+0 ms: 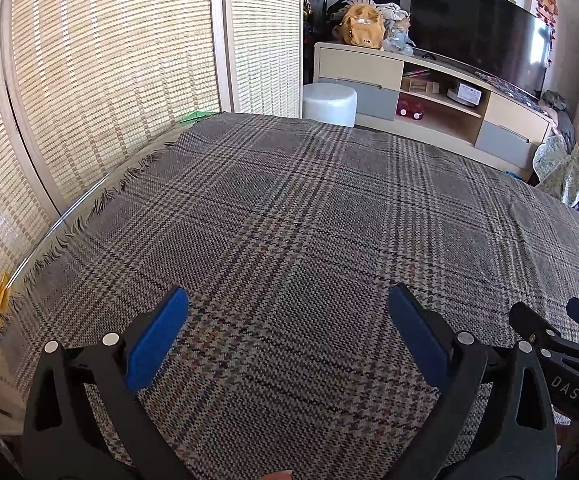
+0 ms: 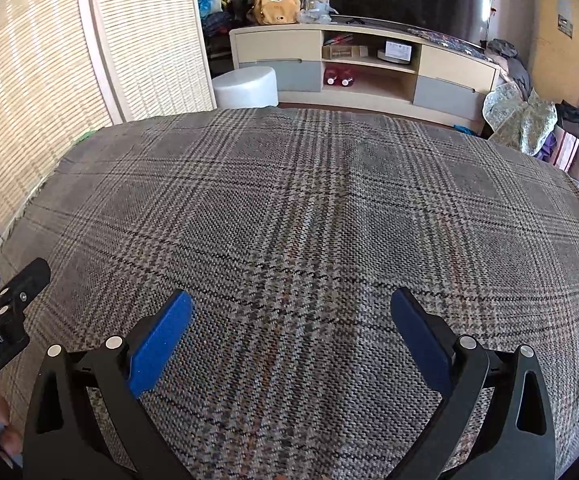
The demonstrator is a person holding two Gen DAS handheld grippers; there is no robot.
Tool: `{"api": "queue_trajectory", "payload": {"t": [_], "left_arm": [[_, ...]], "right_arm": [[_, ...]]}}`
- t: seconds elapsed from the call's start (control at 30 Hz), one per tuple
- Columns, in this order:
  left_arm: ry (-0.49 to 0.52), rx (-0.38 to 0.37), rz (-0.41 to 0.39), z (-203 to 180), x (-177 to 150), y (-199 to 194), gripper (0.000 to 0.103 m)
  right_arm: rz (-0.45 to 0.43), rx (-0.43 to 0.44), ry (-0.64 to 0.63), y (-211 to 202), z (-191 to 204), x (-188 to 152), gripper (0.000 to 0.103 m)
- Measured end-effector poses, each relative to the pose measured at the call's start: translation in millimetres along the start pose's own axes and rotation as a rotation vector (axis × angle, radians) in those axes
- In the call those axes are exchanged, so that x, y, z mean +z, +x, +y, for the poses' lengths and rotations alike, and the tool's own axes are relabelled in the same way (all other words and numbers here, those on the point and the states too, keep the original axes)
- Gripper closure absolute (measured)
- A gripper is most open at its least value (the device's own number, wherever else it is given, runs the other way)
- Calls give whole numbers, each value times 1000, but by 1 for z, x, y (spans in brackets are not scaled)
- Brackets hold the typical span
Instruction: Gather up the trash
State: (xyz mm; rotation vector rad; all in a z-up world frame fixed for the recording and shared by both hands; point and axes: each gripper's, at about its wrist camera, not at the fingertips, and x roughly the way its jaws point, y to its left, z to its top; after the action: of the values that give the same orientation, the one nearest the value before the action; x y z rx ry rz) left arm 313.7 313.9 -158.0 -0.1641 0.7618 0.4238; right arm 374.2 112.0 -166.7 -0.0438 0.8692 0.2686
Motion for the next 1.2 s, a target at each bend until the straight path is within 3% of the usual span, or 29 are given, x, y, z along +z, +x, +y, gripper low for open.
{"api": "queue_trajectory", "payload": {"t": [0.2,0.87,1.2], "left_arm": [[-19,-7,24,5,2,16,8],[29,6,79,-2,-3,37,8],[-2,-9,158,6,-4,52,8]], "right_arm": [[19,26,-2,10,10,2,3],[60,-12,10,34,18,10,3],[88,-42,-7,41,22,11,2]]}}
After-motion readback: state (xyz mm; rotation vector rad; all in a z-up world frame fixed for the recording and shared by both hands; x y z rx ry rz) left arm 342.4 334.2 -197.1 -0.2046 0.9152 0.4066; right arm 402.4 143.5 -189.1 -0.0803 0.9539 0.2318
